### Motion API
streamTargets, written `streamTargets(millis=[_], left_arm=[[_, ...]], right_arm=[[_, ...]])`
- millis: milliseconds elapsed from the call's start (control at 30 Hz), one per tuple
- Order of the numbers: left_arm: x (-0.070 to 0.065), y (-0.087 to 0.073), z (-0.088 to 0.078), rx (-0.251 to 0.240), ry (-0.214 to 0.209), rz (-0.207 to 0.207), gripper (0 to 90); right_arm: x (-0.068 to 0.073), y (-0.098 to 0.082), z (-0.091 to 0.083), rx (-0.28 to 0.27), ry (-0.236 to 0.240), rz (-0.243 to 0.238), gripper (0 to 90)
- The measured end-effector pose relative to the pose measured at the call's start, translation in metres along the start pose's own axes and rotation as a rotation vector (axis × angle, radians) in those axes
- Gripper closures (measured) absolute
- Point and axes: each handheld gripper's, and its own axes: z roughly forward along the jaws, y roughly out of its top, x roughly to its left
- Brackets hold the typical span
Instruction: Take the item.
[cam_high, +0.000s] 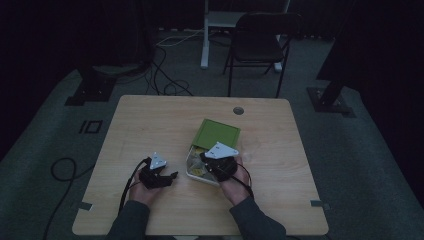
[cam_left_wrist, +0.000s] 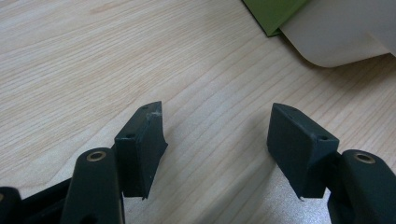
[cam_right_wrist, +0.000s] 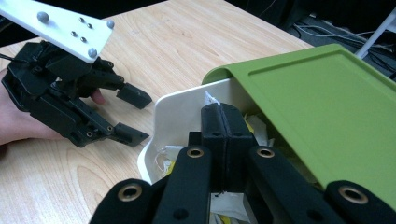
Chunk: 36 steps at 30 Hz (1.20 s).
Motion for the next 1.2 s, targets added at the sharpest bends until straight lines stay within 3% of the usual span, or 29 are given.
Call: streamTargets(millis=[600,1200], left_arm=[[0.0,0.0,0.0,-0.003,0.0,-0.002,37.5],[0.0,0.0,0.0,-0.004,0.001,-0.003,37.5]], right_arm=[[-0.014,0.008,-0.021,-0.031,-0.003,-0.002,90.0],[-0.017,0.011,-0.031,-0.05,-0.013,-0.006,90.0]])
